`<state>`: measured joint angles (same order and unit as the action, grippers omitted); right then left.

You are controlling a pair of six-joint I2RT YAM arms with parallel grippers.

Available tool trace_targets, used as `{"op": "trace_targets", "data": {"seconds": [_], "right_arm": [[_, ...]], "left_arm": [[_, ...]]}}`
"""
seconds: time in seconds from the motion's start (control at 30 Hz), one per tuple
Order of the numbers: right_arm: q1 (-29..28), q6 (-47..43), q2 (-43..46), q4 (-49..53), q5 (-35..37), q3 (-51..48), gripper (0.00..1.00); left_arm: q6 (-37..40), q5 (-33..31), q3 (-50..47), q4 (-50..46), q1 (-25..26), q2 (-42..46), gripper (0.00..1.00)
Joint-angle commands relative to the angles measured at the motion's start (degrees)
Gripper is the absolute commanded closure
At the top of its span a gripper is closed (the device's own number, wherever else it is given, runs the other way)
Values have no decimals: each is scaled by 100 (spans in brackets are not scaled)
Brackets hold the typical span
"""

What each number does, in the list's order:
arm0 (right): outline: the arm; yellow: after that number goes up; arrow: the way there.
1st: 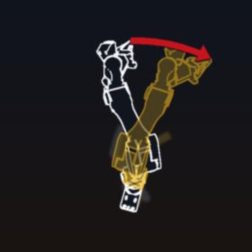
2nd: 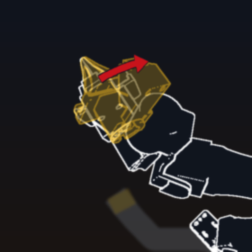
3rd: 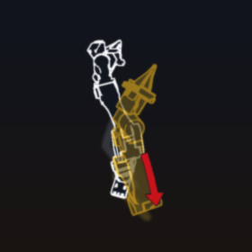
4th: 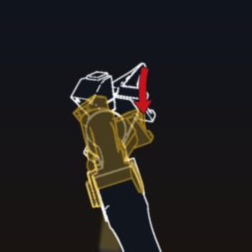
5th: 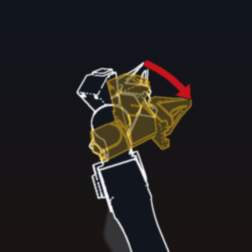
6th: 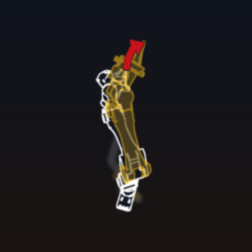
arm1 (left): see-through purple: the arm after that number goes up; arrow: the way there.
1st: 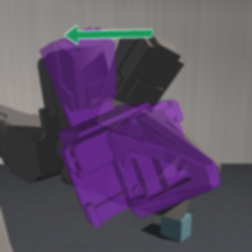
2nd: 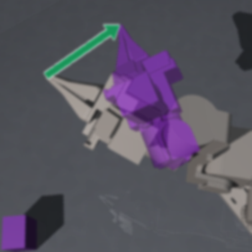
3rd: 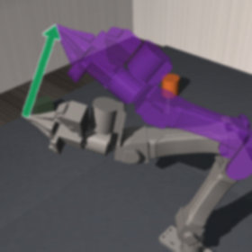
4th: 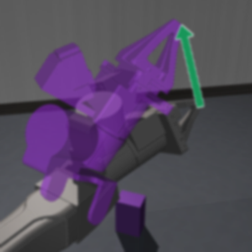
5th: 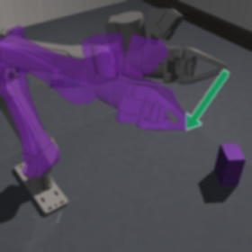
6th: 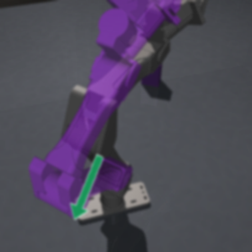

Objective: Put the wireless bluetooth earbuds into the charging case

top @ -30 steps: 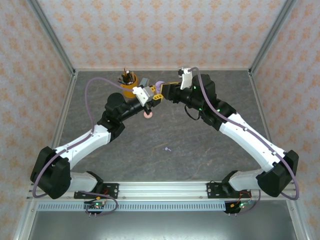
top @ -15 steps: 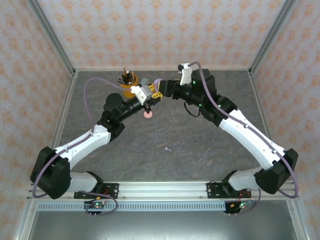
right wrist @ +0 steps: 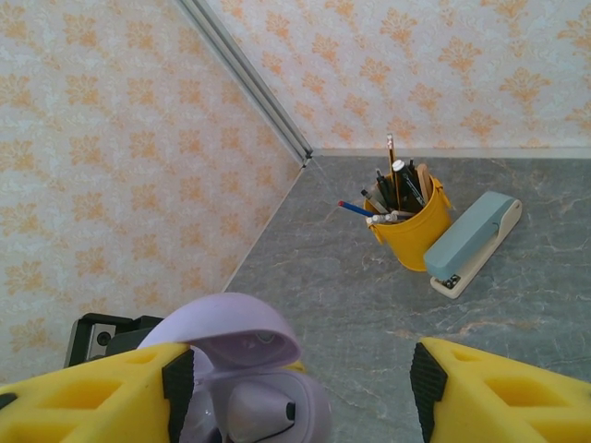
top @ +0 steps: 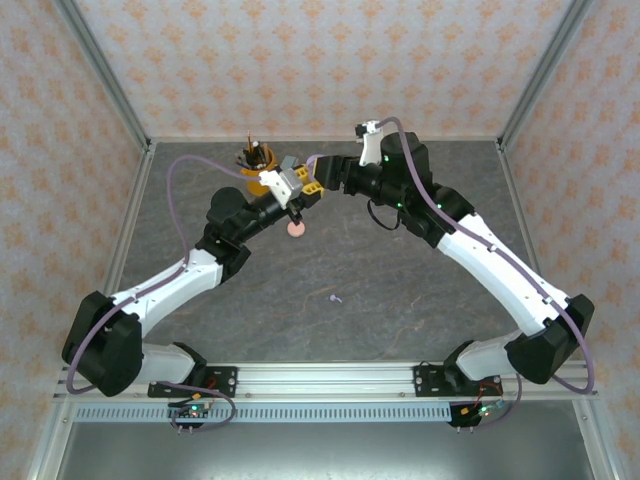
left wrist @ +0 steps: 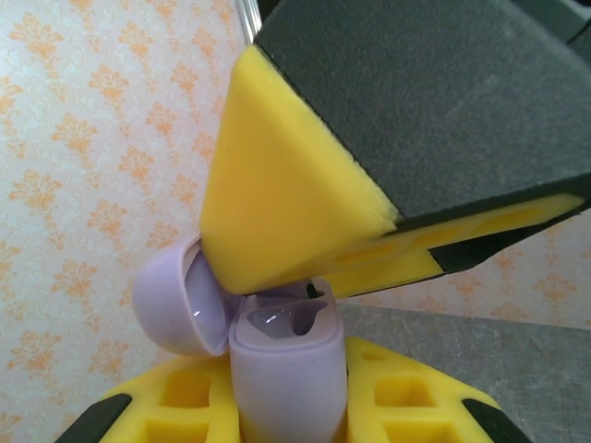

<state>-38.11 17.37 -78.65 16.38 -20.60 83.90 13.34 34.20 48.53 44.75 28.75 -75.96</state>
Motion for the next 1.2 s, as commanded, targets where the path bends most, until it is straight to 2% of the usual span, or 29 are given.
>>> {"op": "trace_targets", "data": {"seconds": [0.0, 0.17, 0.37, 0.6, 0.7, 0.83, 0.97, 1.17], "right_arm": [[-39, 107, 7, -323, -67, 367, 33], [-30, 116, 100, -411, -59, 476, 29], [64, 109, 641, -387, 290, 365, 28], [231, 325, 1529, 404, 1221, -500, 26], [242, 575, 1609, 859, 1356, -1087, 27], [240, 838, 1377, 1118, 1123, -2046, 31], [157, 1182, 712, 928, 693, -2797, 38], [-672, 1647, -320, 1130, 1071, -2944, 43]], "left_arm": [[-42, 174, -105, 51, 43, -125, 100], [-67, 164, -109, 56, 64, -197, 100], [-69, 75, -165, 102, 60, -218, 100], [-47, -159, -226, 171, 65, -124, 100], [-81, -326, -247, 237, 62, -48, 100], [-108, -515, -307, 255, 63, 105, 100], [-183, -688, -404, 263, 63, 256, 100], [-227, -860, -614, 214, 67, 557, 100]]}}
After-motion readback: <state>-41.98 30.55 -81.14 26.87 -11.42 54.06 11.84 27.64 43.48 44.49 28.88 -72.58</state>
